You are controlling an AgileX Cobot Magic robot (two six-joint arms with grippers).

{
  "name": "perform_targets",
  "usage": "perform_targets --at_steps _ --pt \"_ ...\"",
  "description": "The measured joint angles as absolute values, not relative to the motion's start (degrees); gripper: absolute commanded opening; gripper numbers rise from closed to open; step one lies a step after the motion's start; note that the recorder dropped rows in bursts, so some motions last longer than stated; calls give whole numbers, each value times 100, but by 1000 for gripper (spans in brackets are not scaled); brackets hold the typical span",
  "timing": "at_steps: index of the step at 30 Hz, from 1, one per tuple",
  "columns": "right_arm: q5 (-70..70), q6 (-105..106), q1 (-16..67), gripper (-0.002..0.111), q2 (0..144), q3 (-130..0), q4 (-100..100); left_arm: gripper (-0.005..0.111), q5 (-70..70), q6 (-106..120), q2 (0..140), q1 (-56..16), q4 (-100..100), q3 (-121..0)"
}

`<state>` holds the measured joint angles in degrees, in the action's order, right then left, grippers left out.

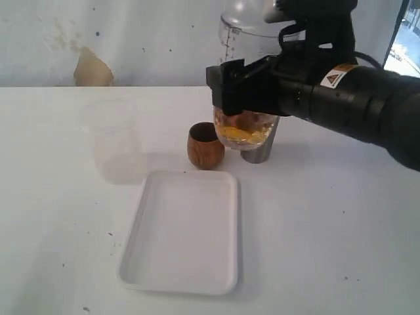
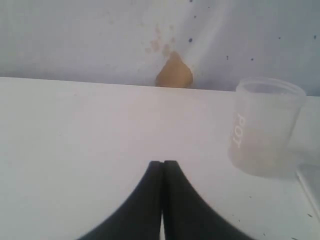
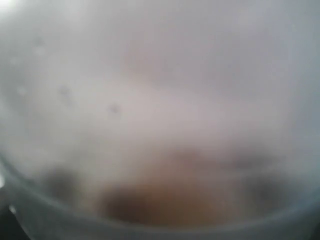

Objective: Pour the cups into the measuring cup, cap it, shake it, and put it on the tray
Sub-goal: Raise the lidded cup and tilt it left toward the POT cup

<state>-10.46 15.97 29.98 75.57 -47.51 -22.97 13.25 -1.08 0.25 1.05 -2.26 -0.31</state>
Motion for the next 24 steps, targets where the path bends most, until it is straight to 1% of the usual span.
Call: perform_targets --at_steps 3,9,13,18,24 --pt "-975 1809 3158 0 7584 -4772 -1961 0 1329 -108 25 105 -226 -31" --pt "-1193 2134 3201 0 7881 -4925 -2319 0 1329 -108 25 105 -226 -31" --pt "-1270 3042 3184 0 8421 -5271 -2319 0 1329 -108 25 105 -226 -31" --pt "-1517 3365 2851 0 9258 -6046 -2316 0 1329 -108 25 105 -226 -31" --pt "-1348 4338 2765 0 10422 -7557 -2303 0 1329 -108 25 105 -226 -31"
